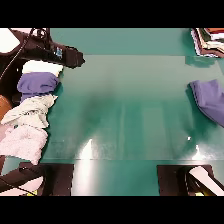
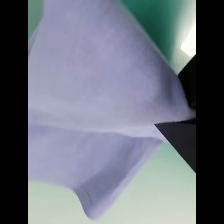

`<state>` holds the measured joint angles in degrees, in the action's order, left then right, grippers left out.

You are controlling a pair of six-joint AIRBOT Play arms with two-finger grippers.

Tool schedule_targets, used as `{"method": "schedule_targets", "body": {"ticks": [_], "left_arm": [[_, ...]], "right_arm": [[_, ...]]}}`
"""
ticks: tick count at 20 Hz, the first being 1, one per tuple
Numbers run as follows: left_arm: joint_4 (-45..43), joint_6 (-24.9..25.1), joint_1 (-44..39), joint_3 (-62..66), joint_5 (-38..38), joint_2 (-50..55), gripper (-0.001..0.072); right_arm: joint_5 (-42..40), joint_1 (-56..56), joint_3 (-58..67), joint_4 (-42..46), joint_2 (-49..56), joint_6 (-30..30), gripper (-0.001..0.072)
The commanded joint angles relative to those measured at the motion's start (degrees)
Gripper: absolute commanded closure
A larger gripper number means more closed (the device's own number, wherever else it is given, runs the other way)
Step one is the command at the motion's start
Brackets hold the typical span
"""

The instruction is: Fold the shirts.

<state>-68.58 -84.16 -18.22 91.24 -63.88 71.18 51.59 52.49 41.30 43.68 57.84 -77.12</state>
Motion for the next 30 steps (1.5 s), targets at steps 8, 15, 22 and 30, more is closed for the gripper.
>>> {"method": "schedule_targets", "body": {"ticks": [8, 15, 22, 30], "left_arm": [[-0.09, 0.17, -0.26, 0.0, 0.66, 0.0, 0.0678], [-0.04, 0.15, -0.26, 0.0, 1.03, 0.0, 0.0677], [-0.02, 0.13, -0.24, 0.02, 1.95, 0.0, 0.0677], [0.0, 0.13, -0.24, 0.0, 1.95, 0.0, 0.0677]], "right_arm": [[10.36, 4.22, 6.08, 24.7, -1.51, 0.0, 0.0176], [15.45, -5.75, 17.29, 16.74, -1.51, 0.0, 0.0179], [15.74, -40.3, 17.57, 10.03, -1.38, 0.04, 0.0352], [14.62, -55.67, 17.57, 10.32, -1.4, 0.2, 0.0698]]}}
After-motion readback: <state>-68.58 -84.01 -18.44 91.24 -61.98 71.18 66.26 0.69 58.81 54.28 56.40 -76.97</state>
